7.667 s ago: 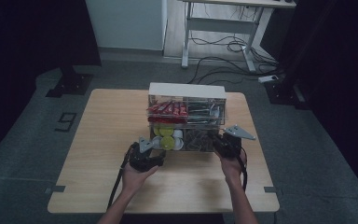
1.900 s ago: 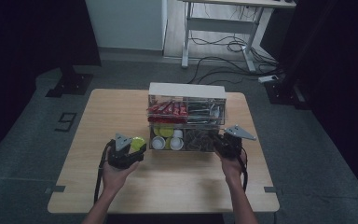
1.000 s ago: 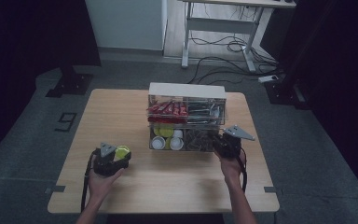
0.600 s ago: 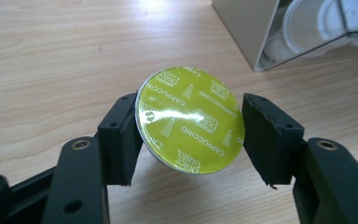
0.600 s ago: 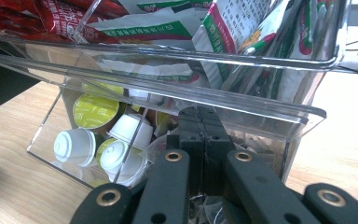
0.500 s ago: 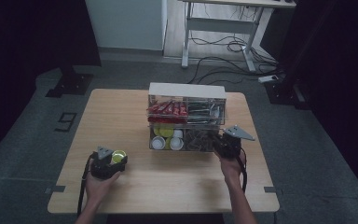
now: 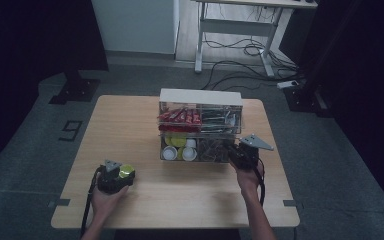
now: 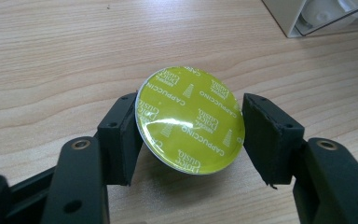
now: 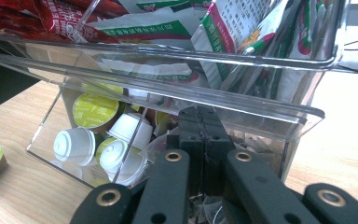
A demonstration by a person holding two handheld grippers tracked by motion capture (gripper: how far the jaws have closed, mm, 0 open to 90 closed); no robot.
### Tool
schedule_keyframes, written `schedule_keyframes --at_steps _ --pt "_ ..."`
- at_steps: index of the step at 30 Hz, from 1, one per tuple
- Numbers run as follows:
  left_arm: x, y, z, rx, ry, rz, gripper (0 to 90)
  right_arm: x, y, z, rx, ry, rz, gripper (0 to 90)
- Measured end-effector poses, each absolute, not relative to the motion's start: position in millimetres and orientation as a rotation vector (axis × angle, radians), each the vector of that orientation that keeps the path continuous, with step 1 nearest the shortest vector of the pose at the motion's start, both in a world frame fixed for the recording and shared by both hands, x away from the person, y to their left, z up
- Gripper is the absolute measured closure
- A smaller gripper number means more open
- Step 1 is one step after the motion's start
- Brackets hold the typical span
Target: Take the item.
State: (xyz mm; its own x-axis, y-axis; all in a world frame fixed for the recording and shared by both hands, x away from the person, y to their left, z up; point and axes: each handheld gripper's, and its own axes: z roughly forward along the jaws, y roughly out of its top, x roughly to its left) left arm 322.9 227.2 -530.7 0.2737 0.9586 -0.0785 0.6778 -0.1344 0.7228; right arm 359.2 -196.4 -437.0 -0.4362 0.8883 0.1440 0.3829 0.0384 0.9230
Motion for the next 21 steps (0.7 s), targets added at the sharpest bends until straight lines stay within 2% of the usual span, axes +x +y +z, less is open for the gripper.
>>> schedule_keyframes --at_steps 7,11,21 --pt "324 228 -532 1.905 1.484 0.538 38.7 359 -196 -437 1.280 1.845 1.390 89.0" --pt "324 226 -530 1.918 1.472 0.547 34.4 359 -197 -437 1.278 1.847 1.389 89.0" --pt "318 226 -513 1.869 1.424 0.581 29.6 358 -197 -436 1.280 1.843 1.387 88.9"
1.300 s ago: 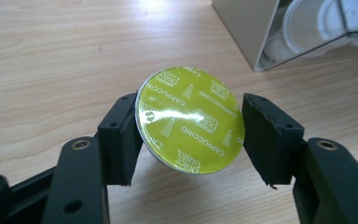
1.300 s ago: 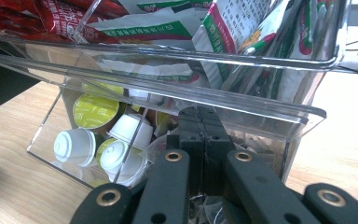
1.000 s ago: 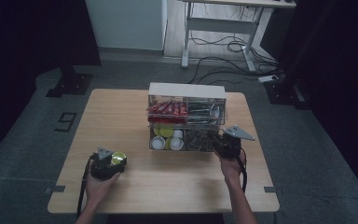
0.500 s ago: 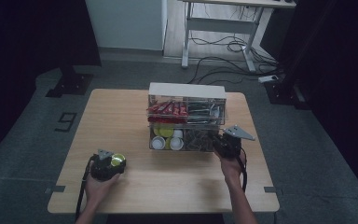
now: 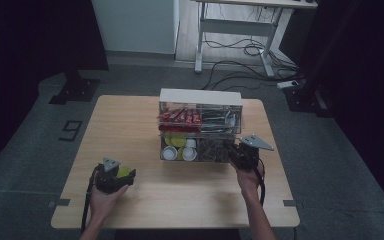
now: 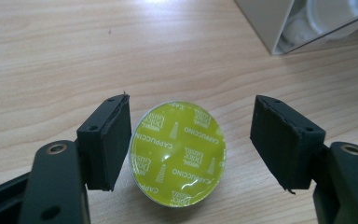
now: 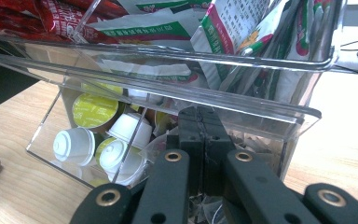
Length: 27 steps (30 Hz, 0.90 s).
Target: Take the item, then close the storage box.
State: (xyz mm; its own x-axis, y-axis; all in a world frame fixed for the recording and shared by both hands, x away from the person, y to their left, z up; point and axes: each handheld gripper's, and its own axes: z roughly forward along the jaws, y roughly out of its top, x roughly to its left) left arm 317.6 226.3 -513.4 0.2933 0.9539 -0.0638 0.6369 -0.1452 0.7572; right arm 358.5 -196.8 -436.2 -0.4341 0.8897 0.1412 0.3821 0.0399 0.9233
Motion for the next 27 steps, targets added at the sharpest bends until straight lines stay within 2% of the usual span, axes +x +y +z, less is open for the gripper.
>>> schedule_keyframes --at_steps 27 --pt "290 211 -496 1.835 1.289 0.544 30.9 353 -200 -439 1.278 1.836 1.399 88.9"
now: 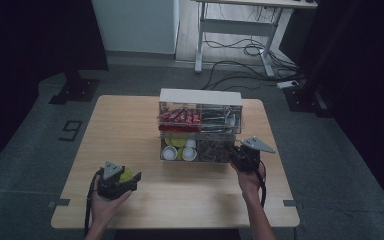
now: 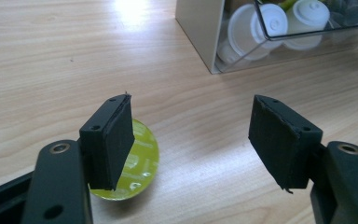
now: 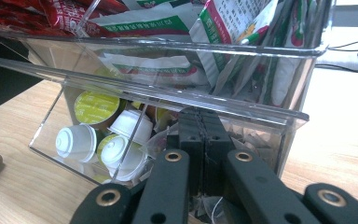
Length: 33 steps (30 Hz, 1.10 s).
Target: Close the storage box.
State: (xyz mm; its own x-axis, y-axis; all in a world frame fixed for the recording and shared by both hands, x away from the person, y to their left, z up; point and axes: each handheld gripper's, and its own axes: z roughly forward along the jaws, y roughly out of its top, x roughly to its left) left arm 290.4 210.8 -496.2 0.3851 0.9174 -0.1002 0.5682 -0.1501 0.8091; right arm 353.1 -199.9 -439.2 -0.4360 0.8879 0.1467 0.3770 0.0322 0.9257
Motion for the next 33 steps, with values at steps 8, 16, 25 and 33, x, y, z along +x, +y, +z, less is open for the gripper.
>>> schedule_keyframes --at_steps 8,16,25,33 --pt "285 209 -504 1.843 1.286 0.544 31.1 350 -202 -442 1.282 1.838 1.400 88.9" --pt "281 205 -511 1.843 1.276 0.519 31.4 348 -204 -448 1.293 1.845 1.395 88.9" --pt "279 202 -513 1.856 1.268 0.507 31.4 344 -206 -456 1.306 1.845 1.406 88.9" --pt "276 205 -519 1.861 1.280 0.502 31.4 342 -207 -463 1.320 1.843 1.413 88.9"
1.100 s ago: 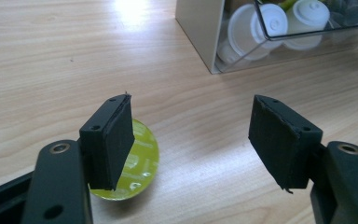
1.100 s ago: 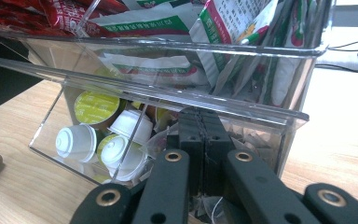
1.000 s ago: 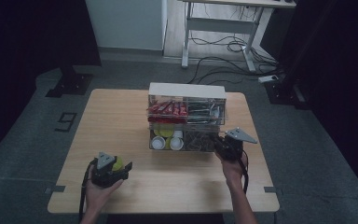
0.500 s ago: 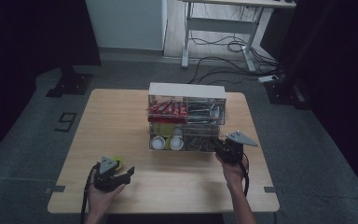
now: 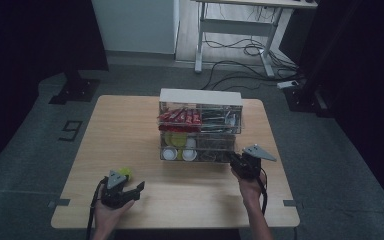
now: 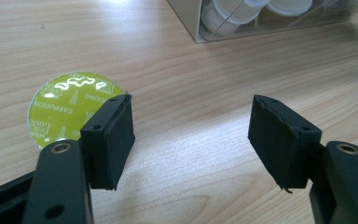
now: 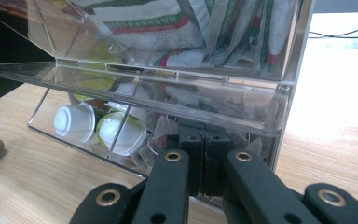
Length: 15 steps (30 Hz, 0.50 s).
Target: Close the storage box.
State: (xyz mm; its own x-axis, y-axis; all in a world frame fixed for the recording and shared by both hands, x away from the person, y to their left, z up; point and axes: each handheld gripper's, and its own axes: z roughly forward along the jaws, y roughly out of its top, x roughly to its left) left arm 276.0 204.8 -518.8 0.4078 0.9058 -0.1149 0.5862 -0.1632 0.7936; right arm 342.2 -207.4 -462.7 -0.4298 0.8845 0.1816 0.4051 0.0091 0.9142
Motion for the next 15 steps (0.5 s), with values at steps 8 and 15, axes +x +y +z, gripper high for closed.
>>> schedule_keyframes --at_steps 8,15 --pt "275 207 -521 1.859 1.287 0.500 31.5 340 -207 -470 1.324 1.854 1.409 88.6" --pt "275 207 -522 1.861 1.292 0.492 31.5 339 -207 -476 1.330 1.864 1.400 88.6"
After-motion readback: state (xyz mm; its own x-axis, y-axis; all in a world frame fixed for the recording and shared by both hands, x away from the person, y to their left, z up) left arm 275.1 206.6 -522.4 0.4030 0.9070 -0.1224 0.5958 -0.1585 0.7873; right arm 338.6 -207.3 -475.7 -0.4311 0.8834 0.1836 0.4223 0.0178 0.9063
